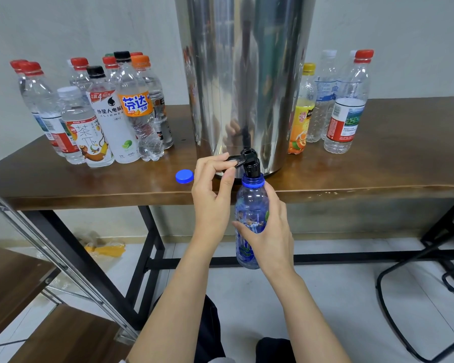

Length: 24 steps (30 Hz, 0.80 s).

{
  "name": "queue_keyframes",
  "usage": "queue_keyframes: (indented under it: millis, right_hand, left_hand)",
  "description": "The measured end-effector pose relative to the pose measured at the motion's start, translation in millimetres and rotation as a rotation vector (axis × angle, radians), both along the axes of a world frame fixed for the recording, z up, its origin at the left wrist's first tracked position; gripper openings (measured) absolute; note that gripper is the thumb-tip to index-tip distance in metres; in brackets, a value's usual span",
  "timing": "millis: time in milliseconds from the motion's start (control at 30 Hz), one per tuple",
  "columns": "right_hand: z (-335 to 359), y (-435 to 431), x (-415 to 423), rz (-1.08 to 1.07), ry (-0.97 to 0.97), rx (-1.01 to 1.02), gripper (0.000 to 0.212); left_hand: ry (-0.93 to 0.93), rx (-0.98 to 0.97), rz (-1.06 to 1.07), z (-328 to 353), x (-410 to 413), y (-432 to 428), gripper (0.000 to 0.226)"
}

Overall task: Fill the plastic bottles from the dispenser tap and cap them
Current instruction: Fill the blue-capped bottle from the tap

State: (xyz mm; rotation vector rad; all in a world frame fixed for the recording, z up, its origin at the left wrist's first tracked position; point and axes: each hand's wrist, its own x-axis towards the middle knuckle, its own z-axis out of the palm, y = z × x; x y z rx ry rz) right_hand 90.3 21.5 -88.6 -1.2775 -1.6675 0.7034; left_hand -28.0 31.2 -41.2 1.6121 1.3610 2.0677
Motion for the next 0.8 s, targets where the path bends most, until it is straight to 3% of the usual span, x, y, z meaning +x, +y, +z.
queue_keyframes:
  millis: [800]
  right_hand:
    - [-1.8, 0.2, 0.6, 0.003, 0.020, -0.002, 0.099]
  left_hand:
    - [0.004, -0.017, 0.012, 1.0, 0.7, -1.7, 0.013]
